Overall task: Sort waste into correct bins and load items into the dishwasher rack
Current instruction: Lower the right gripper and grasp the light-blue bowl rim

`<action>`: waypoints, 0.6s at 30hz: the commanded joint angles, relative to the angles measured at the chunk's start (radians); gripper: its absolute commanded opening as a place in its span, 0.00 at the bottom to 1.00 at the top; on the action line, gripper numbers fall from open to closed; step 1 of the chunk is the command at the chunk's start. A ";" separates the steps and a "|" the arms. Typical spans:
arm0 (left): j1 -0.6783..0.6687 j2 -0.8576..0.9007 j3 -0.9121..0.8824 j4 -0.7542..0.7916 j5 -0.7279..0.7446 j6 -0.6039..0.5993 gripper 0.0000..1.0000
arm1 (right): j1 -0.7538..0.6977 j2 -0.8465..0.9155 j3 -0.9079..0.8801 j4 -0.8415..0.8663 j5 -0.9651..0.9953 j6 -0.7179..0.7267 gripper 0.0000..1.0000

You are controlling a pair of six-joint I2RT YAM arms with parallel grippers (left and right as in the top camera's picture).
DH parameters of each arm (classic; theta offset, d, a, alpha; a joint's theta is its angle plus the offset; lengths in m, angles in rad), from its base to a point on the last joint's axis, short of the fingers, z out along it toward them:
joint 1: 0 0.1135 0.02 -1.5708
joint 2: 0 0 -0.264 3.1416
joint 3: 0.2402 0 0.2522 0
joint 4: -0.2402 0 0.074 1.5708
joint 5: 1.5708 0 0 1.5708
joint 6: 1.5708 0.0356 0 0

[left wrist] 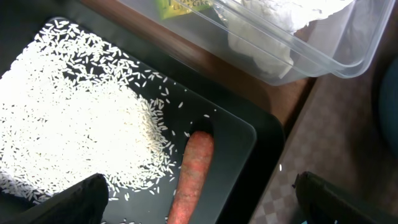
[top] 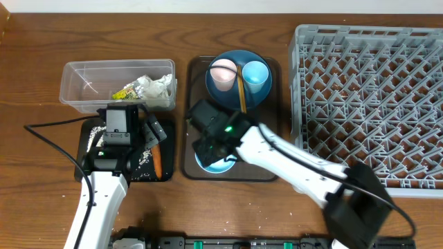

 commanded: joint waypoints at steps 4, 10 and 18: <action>0.008 0.003 0.014 -0.006 -0.001 -0.002 0.98 | 0.051 0.089 0.013 0.040 0.025 0.000 0.49; 0.008 0.003 0.014 -0.006 0.000 -0.002 0.98 | 0.085 0.138 0.013 0.050 0.096 -0.001 0.46; 0.008 0.003 0.014 -0.005 -0.001 -0.002 0.98 | 0.086 0.138 0.012 0.050 0.095 0.000 0.22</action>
